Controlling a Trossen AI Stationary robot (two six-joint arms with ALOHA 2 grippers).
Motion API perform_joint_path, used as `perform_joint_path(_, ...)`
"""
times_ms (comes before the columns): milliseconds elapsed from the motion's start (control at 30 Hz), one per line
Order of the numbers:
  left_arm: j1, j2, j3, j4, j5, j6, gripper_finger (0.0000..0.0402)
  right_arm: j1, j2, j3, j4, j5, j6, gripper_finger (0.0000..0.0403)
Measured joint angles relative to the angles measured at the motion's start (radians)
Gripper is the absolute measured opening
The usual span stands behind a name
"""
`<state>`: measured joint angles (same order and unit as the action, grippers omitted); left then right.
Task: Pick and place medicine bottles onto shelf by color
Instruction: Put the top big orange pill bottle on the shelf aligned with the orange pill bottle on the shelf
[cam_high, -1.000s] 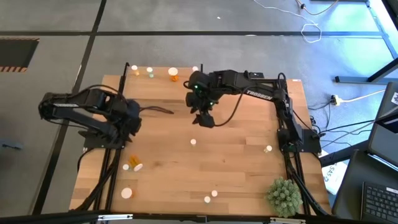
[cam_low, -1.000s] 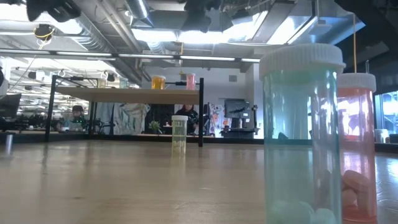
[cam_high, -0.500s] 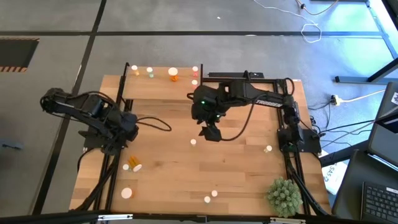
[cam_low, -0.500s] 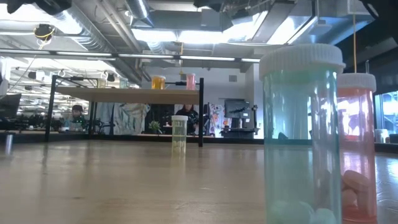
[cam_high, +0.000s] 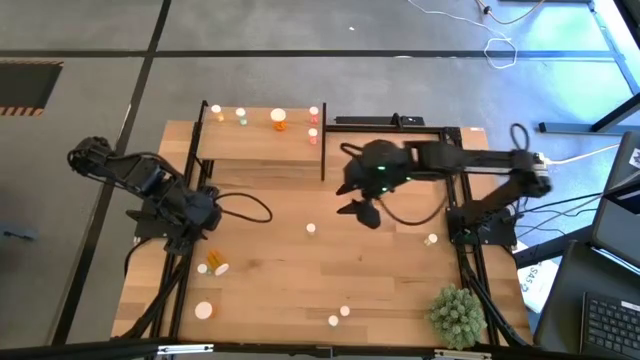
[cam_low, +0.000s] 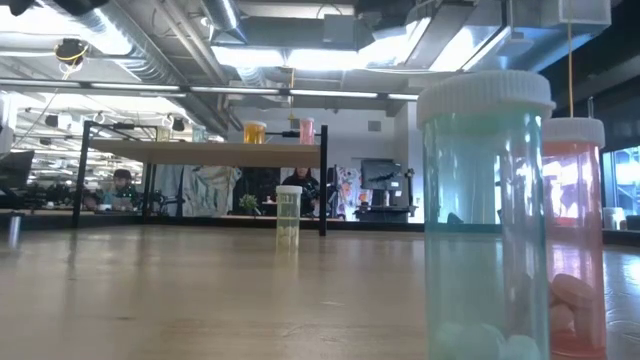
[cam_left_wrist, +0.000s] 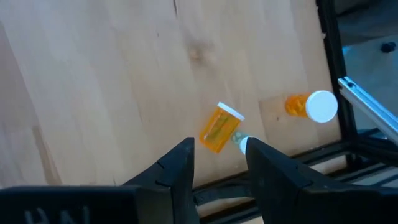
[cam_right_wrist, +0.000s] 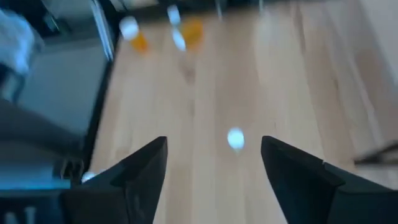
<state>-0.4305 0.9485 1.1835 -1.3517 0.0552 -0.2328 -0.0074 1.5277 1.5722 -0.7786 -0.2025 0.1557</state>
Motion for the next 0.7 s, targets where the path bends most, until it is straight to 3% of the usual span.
perform_joint_path(133, -0.017, 0.000, 0.000, 0.003, -0.028, -0.001, 0.0139, 0.002, -0.125, -0.201, 0.255, -0.055, -0.021, 0.0261)
perform_joint_path(300, -0.023, 0.000, 0.000, 0.003, -0.034, -0.001, 0.0139, 0.042, -0.157, -0.328, 0.419, -0.167, -0.162, 0.0261)
perform_joint_path(700, -0.022, 0.000, 0.000, -0.001, -0.025, 0.100, 0.0139, 0.077, -0.127, -0.358, 0.440, -0.173, -0.264, 0.0261)
